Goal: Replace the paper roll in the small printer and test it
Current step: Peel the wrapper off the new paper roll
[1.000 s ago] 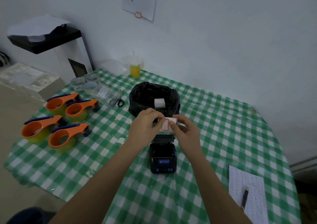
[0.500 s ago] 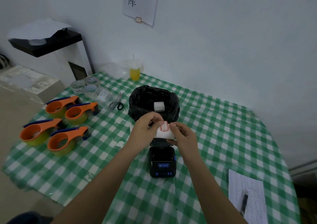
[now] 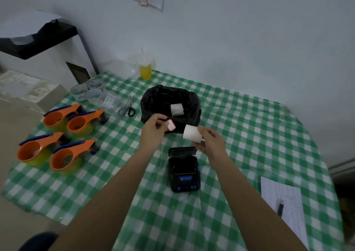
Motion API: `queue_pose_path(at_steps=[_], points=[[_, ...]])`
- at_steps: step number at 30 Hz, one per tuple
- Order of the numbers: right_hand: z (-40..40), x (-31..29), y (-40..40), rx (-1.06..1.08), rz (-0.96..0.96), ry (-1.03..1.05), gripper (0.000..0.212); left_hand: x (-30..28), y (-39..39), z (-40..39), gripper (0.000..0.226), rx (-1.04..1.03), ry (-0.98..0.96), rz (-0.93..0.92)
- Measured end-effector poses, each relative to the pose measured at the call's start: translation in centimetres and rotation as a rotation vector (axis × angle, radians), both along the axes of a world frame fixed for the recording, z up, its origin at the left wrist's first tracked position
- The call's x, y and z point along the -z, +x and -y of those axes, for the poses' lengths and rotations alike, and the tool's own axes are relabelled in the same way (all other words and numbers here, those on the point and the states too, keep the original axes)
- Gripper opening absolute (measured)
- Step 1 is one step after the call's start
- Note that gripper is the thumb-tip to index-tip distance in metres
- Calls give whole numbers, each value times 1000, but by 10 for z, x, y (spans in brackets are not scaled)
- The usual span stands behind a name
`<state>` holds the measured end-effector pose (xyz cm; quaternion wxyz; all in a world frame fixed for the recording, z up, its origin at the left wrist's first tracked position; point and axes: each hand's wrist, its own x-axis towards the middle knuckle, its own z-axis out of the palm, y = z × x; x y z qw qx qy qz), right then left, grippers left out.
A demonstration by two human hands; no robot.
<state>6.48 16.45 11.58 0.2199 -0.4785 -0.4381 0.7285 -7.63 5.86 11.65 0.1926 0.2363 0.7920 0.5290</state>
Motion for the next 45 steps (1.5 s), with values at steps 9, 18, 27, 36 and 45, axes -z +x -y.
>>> queue_pose_path(at_steps=[9, 18, 27, 36, 45], points=[[-35, 20, -21, 141, 23, -90, 22, 31, -52, -75, 7, 40, -151, -58], [-59, 33, -28, 191, 19, -100, 16, 52, -87, -125, 22, 155, -322, -102], [-56, 32, -20, 113, -88, -53, 8, 20, -34, -107, 28, 395, -161, 167], [-25, 10, 9, -65, -130, 194, 17, -4, 14, -46, 40, 543, -44, 282], [-1, -7, 37, -338, -96, 426, 25, -23, 28, -2, 41, 535, 4, 216]])
